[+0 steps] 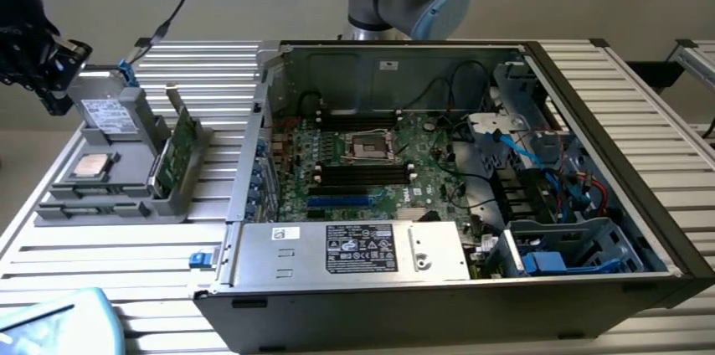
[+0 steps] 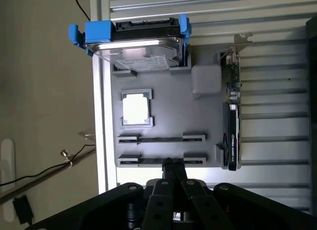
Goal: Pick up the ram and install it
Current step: 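Reach for the ram, then pick up the ram and move it above insertion slot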
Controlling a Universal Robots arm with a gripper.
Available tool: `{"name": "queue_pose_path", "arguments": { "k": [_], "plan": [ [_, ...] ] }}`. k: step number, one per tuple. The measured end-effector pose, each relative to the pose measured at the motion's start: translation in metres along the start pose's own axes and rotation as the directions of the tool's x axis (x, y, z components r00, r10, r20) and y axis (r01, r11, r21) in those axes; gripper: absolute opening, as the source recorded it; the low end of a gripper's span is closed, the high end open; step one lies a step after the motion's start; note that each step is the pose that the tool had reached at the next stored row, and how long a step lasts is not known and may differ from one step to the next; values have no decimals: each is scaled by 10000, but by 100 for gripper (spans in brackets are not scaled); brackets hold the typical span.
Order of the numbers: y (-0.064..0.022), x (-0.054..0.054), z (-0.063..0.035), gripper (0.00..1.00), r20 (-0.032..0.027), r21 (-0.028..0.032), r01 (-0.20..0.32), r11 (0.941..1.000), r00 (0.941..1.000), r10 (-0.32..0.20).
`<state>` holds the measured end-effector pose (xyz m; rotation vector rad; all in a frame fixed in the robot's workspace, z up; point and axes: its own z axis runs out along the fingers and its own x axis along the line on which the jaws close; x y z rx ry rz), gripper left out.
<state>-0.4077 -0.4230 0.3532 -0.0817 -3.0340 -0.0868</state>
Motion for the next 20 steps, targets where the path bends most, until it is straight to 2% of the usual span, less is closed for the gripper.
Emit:
{"name": "queue_pose_path", "arguments": {
  "k": [7,16,20],
  "plan": [
    [-57,10,40,11,-30,22,205,9998,9998,-205],
    [-83,10,73,11,-58,77,676,9977,9977,-676],
    [-83,10,74,11,-60,86,699,9975,9975,-699]
  ]
}}
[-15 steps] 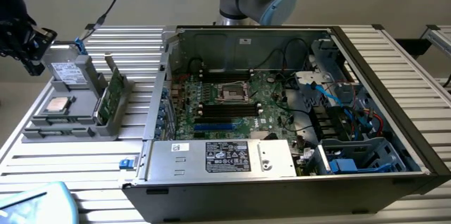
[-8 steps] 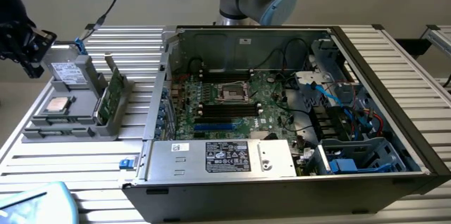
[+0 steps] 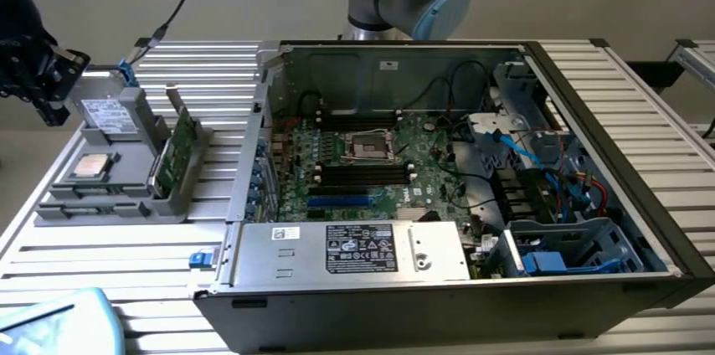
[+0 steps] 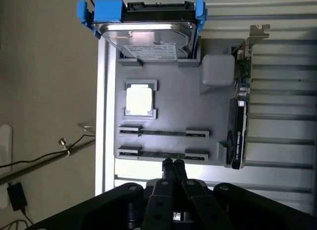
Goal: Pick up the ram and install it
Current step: 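Pick up the ram and move it above insertion slot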
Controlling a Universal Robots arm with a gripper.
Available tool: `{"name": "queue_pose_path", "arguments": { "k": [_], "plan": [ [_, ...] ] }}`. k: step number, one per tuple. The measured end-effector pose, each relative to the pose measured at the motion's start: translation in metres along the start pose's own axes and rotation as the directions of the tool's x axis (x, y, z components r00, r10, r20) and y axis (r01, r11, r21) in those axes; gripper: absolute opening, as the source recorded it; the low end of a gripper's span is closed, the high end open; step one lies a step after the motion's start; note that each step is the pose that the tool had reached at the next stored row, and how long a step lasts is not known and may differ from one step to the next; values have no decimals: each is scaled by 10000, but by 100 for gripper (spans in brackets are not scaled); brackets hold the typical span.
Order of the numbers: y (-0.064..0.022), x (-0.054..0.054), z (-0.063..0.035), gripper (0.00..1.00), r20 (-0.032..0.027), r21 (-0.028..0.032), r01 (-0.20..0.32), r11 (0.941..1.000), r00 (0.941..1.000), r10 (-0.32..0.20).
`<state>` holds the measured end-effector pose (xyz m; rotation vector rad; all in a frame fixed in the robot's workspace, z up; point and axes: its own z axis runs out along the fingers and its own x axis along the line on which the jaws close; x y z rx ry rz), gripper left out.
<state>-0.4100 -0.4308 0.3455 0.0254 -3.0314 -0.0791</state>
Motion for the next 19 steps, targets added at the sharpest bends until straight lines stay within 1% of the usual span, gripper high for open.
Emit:
{"name": "queue_pose_path", "arguments": {
  "k": [12,15,17,19],
  "plan": [
    [0,0,1,11,-6,3,50,10000,10000,-50],
    [-1,0,8,11,-32,51,552,9985,9985,-552],
    [-1,-1,15,11,-53,88,907,9958,9959,-907],
    [-1,-2,23,11,-76,126,1269,9918,9919,-1268]
  ]
}}
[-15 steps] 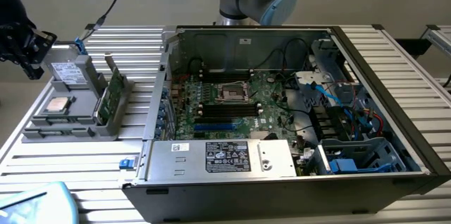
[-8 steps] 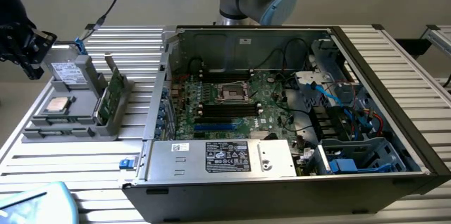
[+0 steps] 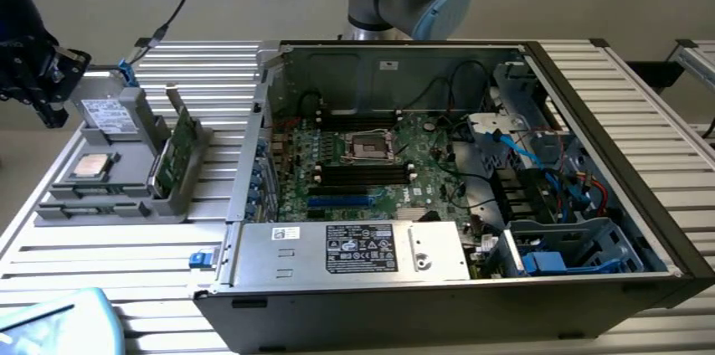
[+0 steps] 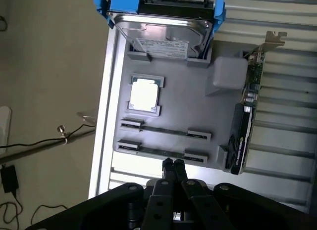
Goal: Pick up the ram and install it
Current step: 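Pick up the ram and move it above insertion slot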
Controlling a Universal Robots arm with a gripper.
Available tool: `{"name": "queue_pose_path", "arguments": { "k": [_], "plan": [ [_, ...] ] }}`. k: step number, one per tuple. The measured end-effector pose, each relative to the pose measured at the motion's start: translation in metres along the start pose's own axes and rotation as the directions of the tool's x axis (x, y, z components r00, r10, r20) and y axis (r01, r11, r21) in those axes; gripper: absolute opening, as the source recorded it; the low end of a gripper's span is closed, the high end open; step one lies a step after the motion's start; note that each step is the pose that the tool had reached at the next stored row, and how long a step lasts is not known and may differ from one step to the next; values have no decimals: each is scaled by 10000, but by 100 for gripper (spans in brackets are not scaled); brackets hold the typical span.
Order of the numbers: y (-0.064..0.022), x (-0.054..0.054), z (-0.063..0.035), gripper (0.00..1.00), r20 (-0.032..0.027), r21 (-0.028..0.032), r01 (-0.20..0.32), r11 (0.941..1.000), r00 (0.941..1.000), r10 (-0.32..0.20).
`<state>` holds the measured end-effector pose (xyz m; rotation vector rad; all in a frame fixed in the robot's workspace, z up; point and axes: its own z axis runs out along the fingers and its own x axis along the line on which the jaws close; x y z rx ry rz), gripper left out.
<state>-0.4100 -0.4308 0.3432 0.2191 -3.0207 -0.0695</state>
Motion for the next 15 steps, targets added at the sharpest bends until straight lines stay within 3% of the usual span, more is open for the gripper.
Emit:
{"name": "queue_pose_path", "arguments": {
  "k": [4,7,11,15],
  "plan": [
    [-1,-2,23,11,-20,80,720,9974,9974,-720],
    [-2,-5,44,11,-40,140,1265,9919,9920,-1264],
    [-4,-8,72,11,-76,218,1980,9800,9802,-1979],
    [-5,-11,102,11,-118,291,2685,9629,9633,-2682]
  ]
}}
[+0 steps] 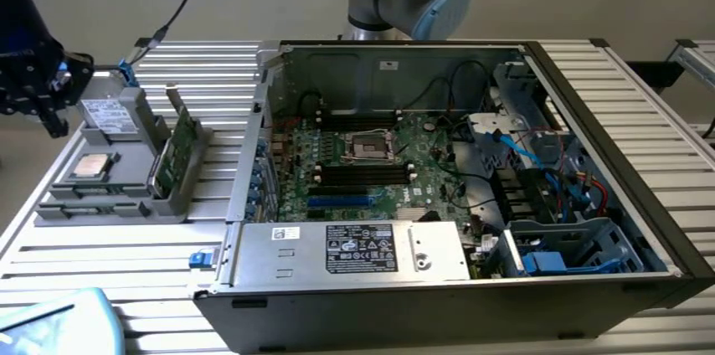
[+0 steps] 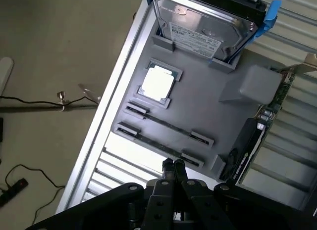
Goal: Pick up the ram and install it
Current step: 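Pick up the ram and move it above insertion slot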
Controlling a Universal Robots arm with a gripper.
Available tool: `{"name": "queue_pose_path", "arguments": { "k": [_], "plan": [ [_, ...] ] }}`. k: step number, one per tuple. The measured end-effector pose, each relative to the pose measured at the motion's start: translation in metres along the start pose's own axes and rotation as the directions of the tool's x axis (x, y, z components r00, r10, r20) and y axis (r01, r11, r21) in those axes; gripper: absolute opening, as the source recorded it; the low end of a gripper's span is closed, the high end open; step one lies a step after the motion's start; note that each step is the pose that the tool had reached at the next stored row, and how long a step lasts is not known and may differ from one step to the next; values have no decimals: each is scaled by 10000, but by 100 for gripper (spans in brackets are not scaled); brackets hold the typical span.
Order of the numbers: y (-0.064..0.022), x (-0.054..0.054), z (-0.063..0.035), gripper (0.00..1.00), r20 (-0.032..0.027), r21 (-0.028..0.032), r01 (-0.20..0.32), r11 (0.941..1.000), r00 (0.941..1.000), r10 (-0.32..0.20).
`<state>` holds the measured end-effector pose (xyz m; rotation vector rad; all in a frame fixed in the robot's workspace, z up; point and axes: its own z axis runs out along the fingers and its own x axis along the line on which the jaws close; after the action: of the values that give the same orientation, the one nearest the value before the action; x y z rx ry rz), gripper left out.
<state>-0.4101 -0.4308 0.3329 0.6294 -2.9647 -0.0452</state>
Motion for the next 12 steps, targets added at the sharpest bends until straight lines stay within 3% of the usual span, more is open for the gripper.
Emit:
{"name": "queue_pose_path", "arguments": {
  "k": [6,12],
  "plan": [
    [-2,-4,45,11,-50,112,1077,9941,9942,-1077],
    [-5,-9,93,11,-116,214,2140,9766,9768,-2138]
  ]
}}
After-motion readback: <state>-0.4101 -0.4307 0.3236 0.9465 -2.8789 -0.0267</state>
